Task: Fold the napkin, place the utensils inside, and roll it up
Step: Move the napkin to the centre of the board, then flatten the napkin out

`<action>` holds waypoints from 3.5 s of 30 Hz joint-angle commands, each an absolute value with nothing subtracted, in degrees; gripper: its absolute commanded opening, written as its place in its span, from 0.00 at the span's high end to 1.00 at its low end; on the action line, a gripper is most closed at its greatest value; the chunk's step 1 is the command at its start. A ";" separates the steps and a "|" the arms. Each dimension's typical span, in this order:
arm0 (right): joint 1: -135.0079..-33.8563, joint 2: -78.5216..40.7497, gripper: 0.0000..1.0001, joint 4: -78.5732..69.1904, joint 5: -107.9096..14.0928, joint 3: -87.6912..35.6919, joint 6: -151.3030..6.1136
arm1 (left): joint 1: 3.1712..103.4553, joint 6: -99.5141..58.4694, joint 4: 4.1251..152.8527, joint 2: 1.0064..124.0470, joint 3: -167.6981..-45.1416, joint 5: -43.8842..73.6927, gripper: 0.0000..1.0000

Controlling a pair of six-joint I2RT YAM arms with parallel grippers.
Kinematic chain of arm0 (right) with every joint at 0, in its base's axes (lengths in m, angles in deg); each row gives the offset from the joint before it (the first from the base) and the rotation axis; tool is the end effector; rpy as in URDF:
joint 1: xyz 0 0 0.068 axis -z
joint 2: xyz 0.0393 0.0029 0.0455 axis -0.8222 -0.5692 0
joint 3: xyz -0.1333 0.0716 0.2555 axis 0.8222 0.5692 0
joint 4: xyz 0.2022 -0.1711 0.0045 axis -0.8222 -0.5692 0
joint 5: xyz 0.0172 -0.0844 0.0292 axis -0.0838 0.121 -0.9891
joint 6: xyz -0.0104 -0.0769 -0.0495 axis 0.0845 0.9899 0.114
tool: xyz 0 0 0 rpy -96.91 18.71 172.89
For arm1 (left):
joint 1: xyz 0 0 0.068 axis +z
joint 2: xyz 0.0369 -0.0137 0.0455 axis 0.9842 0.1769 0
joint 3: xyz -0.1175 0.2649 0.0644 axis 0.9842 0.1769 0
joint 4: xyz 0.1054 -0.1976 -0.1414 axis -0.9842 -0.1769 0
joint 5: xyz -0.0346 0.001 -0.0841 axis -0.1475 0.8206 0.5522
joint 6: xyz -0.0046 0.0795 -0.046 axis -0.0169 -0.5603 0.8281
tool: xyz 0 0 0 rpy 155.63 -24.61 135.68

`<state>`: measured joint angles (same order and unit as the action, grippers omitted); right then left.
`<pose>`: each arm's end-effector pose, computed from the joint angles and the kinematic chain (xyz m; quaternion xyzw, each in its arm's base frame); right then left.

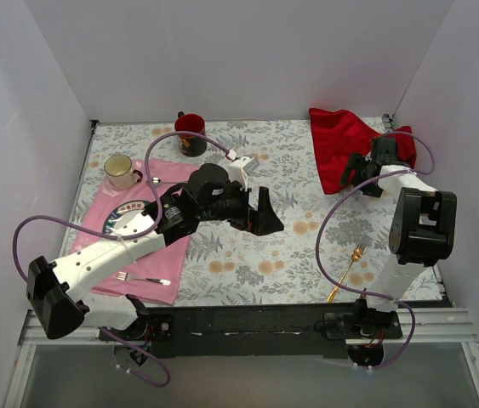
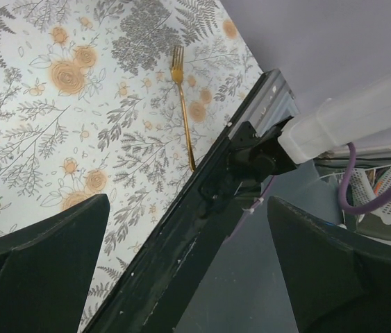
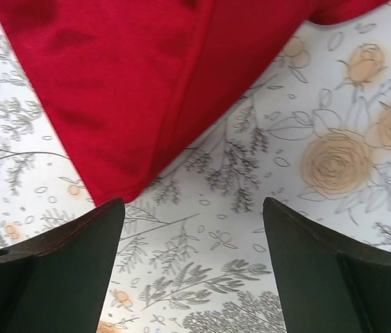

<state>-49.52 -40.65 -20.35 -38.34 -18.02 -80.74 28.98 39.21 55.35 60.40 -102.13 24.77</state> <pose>0.4174 -0.0436 0.1784 0.1726 0.9280 0.0188 0.3296 0.1864 -0.2695 0.3585 -0.0676 0.8408 -0.5200 0.1344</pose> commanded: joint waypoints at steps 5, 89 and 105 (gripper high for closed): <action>-49.86 -44.32 0.17 -12.62 -45.16 -19.44 -85.73 | 28.57 36.72 52.92 56.29 -101.83 19.13 0.02; -72.62 -43.10 0.67 -27.39 -26.70 -31.67 -74.13 | 14.07 34.60 52.48 81.25 -98.94 -5.23 1.00; -72.62 -52.15 0.52 -26.43 -27.05 -32.90 -74.48 | 14.07 36.10 53.09 79.85 -97.09 -1.88 1.00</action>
